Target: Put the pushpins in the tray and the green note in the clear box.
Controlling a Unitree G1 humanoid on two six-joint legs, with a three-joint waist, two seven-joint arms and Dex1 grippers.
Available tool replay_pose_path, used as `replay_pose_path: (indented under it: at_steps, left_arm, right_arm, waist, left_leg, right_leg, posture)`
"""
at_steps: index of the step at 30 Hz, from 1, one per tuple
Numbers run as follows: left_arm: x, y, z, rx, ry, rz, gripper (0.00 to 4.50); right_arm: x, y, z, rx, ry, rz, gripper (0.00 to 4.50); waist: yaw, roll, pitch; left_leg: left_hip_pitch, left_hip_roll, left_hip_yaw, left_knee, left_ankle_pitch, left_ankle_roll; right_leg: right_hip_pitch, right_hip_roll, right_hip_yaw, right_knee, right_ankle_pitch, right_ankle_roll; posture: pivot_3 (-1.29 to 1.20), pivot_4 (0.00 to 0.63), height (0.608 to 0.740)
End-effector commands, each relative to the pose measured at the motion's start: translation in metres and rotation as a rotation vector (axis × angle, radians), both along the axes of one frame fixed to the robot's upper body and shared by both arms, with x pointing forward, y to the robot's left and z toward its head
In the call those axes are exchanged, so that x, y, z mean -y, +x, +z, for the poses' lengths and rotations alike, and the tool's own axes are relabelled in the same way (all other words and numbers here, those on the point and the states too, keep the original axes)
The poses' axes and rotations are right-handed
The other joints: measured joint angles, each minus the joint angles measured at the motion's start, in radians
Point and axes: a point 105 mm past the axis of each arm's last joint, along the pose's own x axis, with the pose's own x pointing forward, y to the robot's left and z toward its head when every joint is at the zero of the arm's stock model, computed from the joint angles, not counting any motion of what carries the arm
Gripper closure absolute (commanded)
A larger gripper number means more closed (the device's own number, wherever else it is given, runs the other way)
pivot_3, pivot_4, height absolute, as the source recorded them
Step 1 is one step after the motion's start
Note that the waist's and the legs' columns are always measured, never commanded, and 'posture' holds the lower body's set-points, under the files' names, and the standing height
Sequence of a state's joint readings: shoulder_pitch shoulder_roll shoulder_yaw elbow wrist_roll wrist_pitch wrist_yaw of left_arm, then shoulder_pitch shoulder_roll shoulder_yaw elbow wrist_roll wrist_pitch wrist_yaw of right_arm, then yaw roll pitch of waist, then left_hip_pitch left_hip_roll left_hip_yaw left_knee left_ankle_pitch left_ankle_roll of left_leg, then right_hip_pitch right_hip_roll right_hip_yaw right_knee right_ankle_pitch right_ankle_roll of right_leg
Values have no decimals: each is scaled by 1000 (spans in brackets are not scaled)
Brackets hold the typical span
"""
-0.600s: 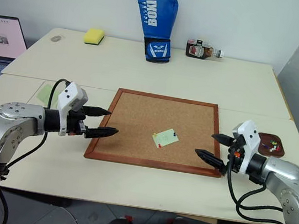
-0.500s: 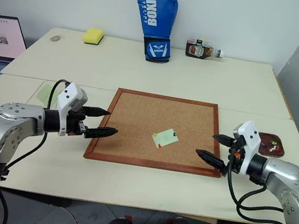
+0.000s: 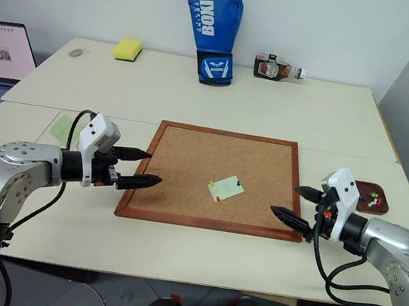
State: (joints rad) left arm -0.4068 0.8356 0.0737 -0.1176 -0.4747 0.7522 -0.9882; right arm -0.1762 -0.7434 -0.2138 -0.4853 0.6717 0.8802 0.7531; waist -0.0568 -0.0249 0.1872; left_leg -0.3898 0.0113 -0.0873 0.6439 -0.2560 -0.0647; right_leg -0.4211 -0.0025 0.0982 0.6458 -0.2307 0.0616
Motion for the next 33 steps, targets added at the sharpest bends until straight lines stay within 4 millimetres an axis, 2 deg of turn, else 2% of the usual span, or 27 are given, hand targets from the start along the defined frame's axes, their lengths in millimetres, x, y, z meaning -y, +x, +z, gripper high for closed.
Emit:
replay_pose_path:
  at_steps: [1,5,6,7,11,20,21,22,29,33]
  left_arm:
    - [8,-2,10,26,-19,-30,15]
    - [9,0,12,42,-27,-34,15]
    - [10,0,12,49,-23,-40,368]
    - [11,1,10,59,-10,-45,415]
    - [15,5,6,104,8,-48,1150]
    - [33,19,0,149,-50,-41,2750]
    - [35,20,0,150,-54,-44,2804]
    - [36,20,0,150,-59,-47,3113]
    - [42,23,-22,121,-74,-24,4413]
    - [42,27,-42,89,-68,7,4482]
  right_arm:
    - [-1,0,10,54,1,2,0]
    - [-5,0,10,63,4,5,0]
    - [-6,1,10,69,1,6,0]
    - [-7,2,9,78,-6,3,0]
    - [-9,7,6,102,-19,-20,0]
    - [-27,24,-7,154,-18,-63,0]
    - [-29,27,-8,167,-20,-72,0]
    - [-30,30,-9,182,-26,-83,0]
    - [-49,46,-18,217,-20,-97,0]
    - [-62,52,-24,224,-11,-98,0]
  waist:
    - [0,0,0]
    - [0,0,0]
    - [0,0,0]
    - [0,0,0]
    - [1,0,0]
    - [-1,0,0]
    - [0,0,0]
    - [0,0,0]
    - [0,0,0]
    - [0,0,0]
  left_leg:
    - [0,0,0,0,0,0]
    - [0,0,0,0,0,0]
    - [0,0,0,0,0,0]
    - [0,0,0,0,0,0]
    - [0,0,0,0,0,0]
    - [1,0,0,1,0,0]
    - [1,0,0,1,0,0]
    - [1,0,0,1,0,0]
    - [1,0,0,1,0,0]
    - [1,0,0,1,0,0]
  right_leg:
    - [0,0,0,0,0,0]
    - [0,0,0,0,0,0]
    - [0,0,0,0,0,0]
    - [0,0,0,0,0,0]
    - [0,0,0,0,0,0]
    - [0,0,0,1,1,2]
    - [0,0,0,1,1,2]
    - [0,0,0,1,1,2]
    - [1,0,0,1,1,2]
    - [1,0,0,2,1,2]
  posture:
    - [0,150,740]
    - [0,150,740]
    - [0,150,740]
    - [0,150,740]
    - [0,150,740]
    - [0,150,740]
    - [0,150,740]
    - [0,150,740]
    - [0,150,740]
    - [0,150,740]
